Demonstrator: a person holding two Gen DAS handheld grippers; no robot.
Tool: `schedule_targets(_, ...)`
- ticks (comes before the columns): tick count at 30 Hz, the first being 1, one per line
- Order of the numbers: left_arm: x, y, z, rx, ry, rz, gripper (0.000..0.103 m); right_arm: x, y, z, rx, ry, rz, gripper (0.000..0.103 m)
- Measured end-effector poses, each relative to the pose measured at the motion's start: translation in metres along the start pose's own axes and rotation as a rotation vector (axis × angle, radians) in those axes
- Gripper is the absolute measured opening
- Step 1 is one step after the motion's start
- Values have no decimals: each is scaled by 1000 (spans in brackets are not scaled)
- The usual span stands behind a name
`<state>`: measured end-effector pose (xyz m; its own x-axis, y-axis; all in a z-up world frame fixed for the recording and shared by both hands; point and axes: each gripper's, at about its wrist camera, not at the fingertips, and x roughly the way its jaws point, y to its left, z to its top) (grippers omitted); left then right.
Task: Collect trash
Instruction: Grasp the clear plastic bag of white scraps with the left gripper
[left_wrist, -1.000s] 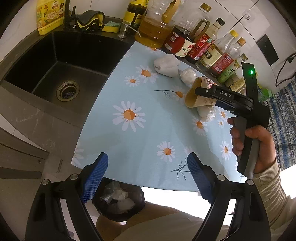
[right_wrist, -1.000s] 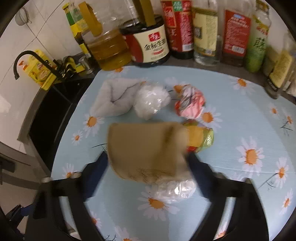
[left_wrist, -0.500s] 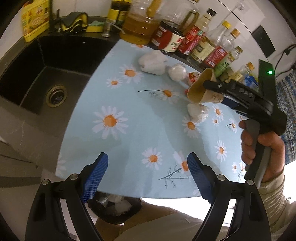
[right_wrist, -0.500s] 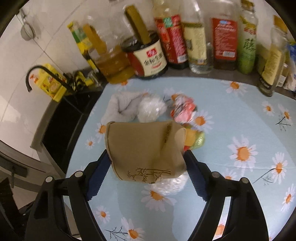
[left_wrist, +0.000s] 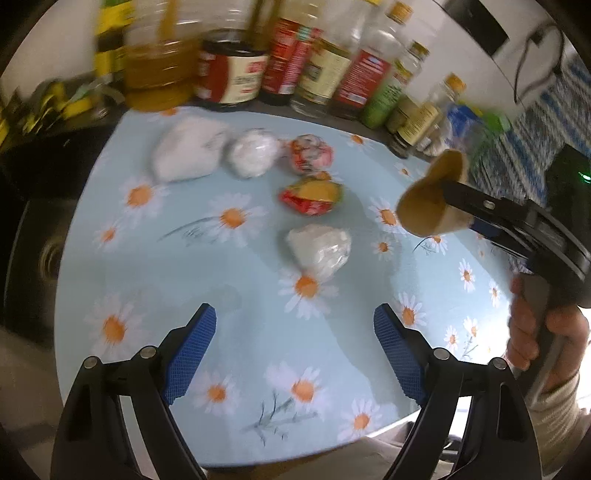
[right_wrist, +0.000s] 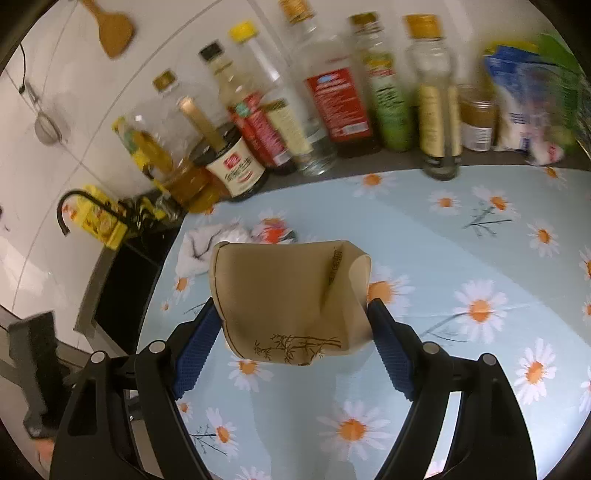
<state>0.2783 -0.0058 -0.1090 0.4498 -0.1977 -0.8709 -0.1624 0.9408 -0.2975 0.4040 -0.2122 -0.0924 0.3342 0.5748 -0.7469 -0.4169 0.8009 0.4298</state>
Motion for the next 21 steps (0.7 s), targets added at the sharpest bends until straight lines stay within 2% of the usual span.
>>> schedule_targets(5, 26, -15, 24, 50, 40, 23, 85, -20, -26, -11, 32, -38, 43, 80)
schedule_targets(11, 59, -32, 39, 95, 100, 53, 83, -24, -52, -23, 45, -35, 69, 80)
schedule_targets(13, 67, -36, 43, 101, 120, 82, 76, -26, -57, -25, 46, -44, 92, 80)
schedule_targets(20, 95, -42, 53, 98, 178, 153, 70, -23, -73, -24, 30, -42, 127, 80)
schedule_targets(21, 97, -42, 53, 101, 180, 157, 66, -22, -74, -24, 30, -42, 128, 80)
